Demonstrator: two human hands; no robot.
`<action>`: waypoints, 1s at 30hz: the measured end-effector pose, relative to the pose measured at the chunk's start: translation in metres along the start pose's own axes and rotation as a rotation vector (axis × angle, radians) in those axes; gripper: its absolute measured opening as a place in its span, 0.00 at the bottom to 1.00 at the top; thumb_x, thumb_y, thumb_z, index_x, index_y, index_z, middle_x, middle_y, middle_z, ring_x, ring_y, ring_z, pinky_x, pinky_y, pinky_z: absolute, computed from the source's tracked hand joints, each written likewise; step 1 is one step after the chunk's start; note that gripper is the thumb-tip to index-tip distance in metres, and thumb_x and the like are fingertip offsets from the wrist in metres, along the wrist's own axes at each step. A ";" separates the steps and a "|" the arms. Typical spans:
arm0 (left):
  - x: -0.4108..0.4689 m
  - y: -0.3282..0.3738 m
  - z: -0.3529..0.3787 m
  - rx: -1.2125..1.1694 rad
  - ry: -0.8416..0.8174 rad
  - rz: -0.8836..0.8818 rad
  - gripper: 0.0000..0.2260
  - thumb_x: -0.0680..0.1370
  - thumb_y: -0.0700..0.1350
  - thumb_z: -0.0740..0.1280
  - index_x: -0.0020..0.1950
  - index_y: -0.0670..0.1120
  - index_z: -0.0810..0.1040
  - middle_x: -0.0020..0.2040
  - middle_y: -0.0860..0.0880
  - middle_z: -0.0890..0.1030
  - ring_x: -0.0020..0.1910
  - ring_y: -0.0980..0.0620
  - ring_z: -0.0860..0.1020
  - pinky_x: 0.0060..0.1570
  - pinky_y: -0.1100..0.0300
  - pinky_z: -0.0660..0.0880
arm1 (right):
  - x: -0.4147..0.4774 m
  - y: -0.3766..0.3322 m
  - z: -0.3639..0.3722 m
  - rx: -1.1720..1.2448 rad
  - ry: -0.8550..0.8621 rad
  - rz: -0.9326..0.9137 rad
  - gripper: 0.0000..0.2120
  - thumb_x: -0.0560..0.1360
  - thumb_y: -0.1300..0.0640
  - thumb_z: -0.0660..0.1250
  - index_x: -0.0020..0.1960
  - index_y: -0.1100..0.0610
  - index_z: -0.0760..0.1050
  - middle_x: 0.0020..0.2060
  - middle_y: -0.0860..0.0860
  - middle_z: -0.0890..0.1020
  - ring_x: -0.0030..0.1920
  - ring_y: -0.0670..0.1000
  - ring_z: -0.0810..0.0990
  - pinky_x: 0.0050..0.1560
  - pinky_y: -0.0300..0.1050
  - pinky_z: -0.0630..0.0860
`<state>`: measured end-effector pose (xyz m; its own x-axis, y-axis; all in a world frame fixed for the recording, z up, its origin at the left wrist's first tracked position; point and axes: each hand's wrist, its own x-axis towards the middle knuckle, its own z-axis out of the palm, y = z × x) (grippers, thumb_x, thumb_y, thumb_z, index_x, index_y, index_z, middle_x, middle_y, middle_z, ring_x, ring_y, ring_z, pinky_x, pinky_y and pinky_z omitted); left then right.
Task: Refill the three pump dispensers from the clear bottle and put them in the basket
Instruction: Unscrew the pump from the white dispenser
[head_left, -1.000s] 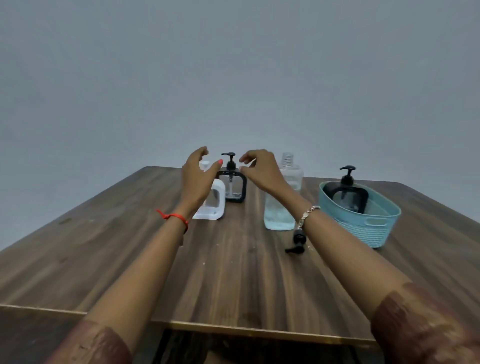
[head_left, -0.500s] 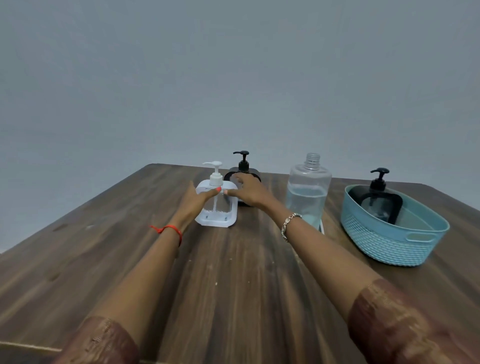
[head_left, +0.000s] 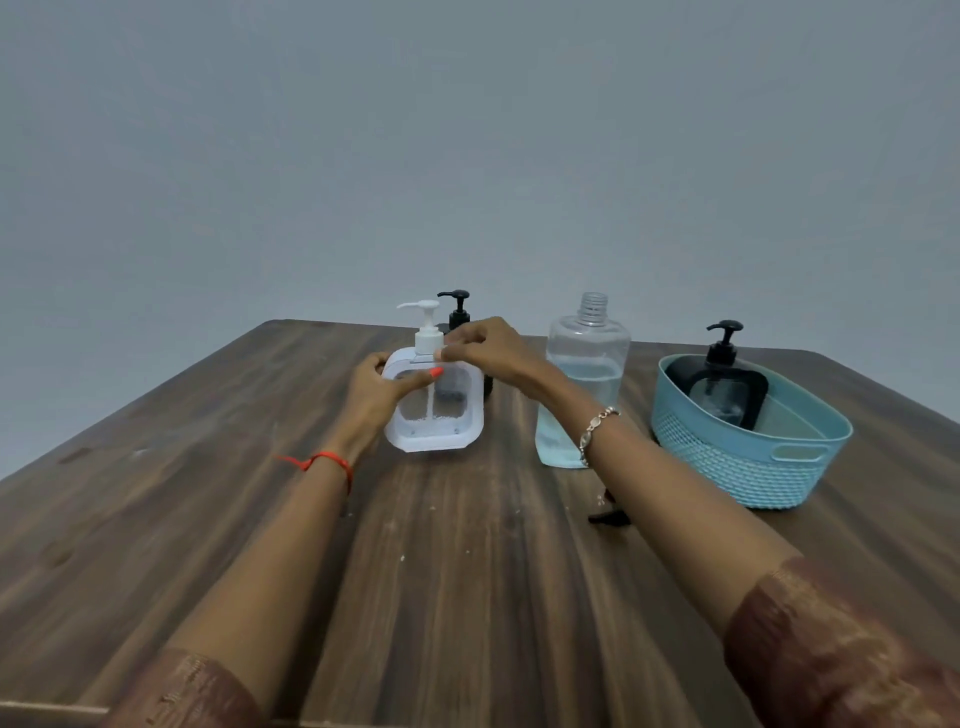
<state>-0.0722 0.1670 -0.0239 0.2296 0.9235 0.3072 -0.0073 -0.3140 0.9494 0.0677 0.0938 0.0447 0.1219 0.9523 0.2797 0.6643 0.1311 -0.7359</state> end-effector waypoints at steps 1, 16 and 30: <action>-0.004 0.005 0.005 -0.011 -0.010 0.021 0.19 0.65 0.46 0.77 0.51 0.47 0.74 0.44 0.52 0.79 0.38 0.58 0.77 0.30 0.72 0.72 | -0.004 -0.003 -0.004 -0.001 0.015 -0.004 0.10 0.72 0.54 0.70 0.47 0.60 0.81 0.43 0.55 0.82 0.45 0.54 0.79 0.45 0.44 0.73; -0.049 0.053 0.042 -0.163 -0.254 0.113 0.14 0.62 0.44 0.78 0.46 0.50 0.82 0.41 0.50 0.85 0.41 0.52 0.83 0.40 0.62 0.78 | -0.058 -0.013 -0.059 0.077 0.070 -0.106 0.16 0.69 0.56 0.73 0.37 0.71 0.77 0.29 0.57 0.73 0.32 0.51 0.69 0.36 0.43 0.64; -0.057 0.065 0.056 -0.142 -0.215 0.133 0.15 0.63 0.43 0.79 0.47 0.48 0.81 0.41 0.50 0.84 0.40 0.52 0.83 0.39 0.60 0.80 | -0.067 -0.010 -0.075 0.021 0.154 -0.091 0.19 0.65 0.51 0.77 0.27 0.62 0.72 0.22 0.47 0.68 0.24 0.44 0.63 0.27 0.31 0.59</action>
<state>-0.0317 0.0817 0.0167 0.4188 0.8037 0.4227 -0.1838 -0.3808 0.9062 0.1080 0.0075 0.0797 0.1745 0.8829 0.4360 0.6626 0.2222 -0.7152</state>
